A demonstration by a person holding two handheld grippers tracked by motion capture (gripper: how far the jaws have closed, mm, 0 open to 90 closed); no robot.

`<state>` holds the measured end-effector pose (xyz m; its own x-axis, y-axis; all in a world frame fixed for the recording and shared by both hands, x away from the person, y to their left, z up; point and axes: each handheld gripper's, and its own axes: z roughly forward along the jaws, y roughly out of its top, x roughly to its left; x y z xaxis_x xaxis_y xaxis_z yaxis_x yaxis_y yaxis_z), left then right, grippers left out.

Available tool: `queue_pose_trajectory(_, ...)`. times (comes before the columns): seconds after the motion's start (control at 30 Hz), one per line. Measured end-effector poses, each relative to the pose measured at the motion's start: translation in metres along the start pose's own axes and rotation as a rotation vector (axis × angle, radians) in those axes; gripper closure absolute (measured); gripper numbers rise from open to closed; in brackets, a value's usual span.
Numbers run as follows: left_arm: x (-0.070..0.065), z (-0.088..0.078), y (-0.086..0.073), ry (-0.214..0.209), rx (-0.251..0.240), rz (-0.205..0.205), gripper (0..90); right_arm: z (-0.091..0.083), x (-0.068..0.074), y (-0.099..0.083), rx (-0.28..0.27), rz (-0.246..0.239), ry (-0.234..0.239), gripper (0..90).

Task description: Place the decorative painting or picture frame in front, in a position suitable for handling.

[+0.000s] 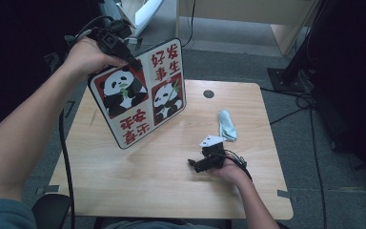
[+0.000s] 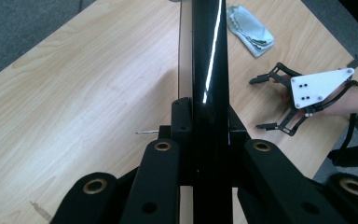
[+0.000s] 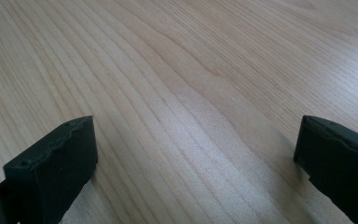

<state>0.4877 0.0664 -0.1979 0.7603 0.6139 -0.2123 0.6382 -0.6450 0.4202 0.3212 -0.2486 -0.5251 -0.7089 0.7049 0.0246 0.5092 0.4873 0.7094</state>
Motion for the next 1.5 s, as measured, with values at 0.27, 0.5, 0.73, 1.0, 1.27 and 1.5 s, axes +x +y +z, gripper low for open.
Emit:
queue_pose_trajectory(0.27,-0.011,0.002,-0.003,-0.009,0.005,0.025,81.8,0.000,0.000,0.000,0.000,-0.001,0.000,0.0)
queue_pose_trajectory(0.5,-0.021,0.003,-0.007,-0.023,-0.001,0.049,81.8,0.000,0.000,0.000,-0.001,0.000,0.000,0.0)
queue_pose_trajectory(0.73,-0.031,0.004,-0.013,-0.043,-0.010,0.069,81.8,0.000,0.000,0.000,-0.001,-0.001,0.000,0.0)
queue_pose_trajectory(1.0,-0.042,0.009,-0.019,-0.044,-0.005,0.096,81.8,0.000,0.000,0.000,-0.001,-0.001,0.001,0.0)
queue_pose_trajectory(1.27,-0.051,0.013,-0.026,-0.055,-0.010,0.110,81.8,0.000,0.000,0.000,-0.001,-0.002,0.002,0.0)
queue_pose_trajectory(1.5,-0.060,0.016,-0.030,-0.058,-0.007,0.132,81.8,0.000,0.000,0.000,-0.001,-0.001,0.002,0.0)
